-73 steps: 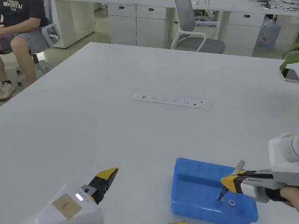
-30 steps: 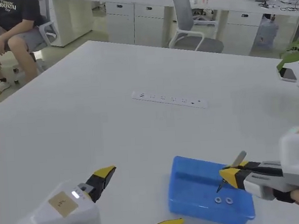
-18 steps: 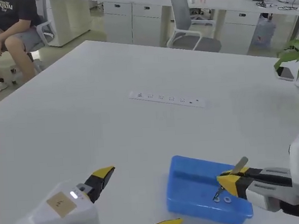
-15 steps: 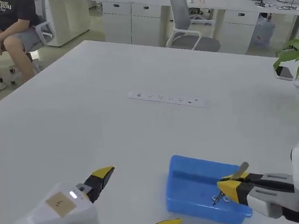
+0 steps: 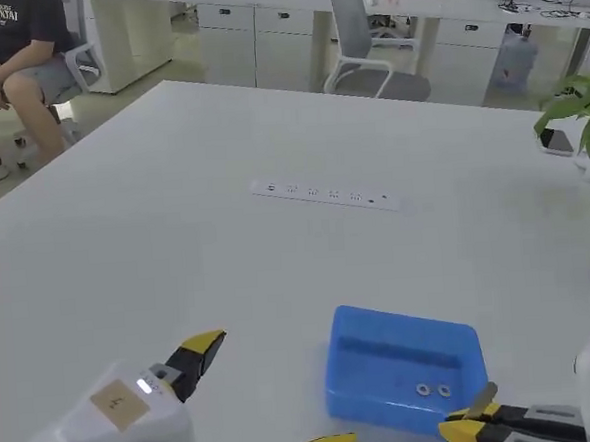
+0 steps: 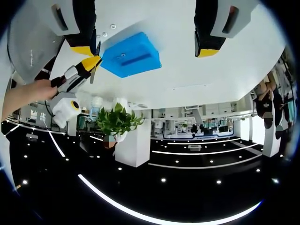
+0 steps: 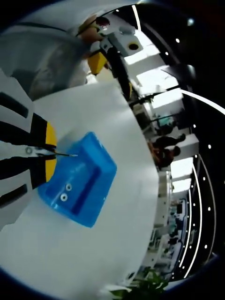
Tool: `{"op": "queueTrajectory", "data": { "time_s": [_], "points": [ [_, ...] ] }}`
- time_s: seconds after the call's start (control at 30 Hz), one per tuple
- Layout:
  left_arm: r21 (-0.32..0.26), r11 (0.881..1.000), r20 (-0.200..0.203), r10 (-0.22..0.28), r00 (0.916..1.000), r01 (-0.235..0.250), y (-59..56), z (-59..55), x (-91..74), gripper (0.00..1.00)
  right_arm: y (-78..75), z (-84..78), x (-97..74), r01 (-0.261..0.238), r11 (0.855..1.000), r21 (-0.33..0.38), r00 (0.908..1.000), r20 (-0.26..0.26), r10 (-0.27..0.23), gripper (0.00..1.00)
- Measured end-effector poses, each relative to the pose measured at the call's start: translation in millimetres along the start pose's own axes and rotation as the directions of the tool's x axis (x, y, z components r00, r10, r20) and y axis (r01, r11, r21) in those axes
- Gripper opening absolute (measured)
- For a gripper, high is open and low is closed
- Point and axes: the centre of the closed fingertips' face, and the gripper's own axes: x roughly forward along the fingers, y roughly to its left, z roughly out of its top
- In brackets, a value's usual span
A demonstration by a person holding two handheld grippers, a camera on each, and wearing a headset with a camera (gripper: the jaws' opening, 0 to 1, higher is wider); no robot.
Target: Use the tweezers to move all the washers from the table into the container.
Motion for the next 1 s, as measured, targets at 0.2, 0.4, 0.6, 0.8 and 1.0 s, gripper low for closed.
{"op": "queueTrajectory", "data": {
  "time_s": [0.2,0.4,0.6,0.8,1.0],
  "points": [
    [-0.002,1.0,0.001,0.002,1.0,-0.002,0.4,-0.3,-0.5,0.88,1.4,-11.2,3.7,-0.012,0.999,0.03,0.9996,-0.025,0.013,0.04],
    [-0.001,1.0,0.001,0.003,1.0,-0.003,1.1,-1.3,-0.8,0.88,3.6,-14.0,3.7,-0.019,0.999,0.027,0.9992,-0.034,0.019,0.04],
    [-0.003,1.0,0.0,0.0,1.0,0.0,0.0,-1.3,-0.7,0.88,6.5,-17.2,3.5,-0.017,0.999,0.027,0.9991,-0.039,0.018,0.04],
    [-0.002,1.0,-0.001,-0.003,1.0,0.003,-1.4,-0.6,-0.4,0.88,11.5,-18.6,1.8,-0.019,0.999,-0.032,0.9989,-0.043,0.017,0.04],
    [0.004,1.0,-0.005,-0.006,1.0,0.006,-2.0,-1.2,0.1,0.88,23.8,-25.0,3.4,-0.046,0.981,-0.191,0.9966,-0.076,0.032,0.05]
  ]
}}
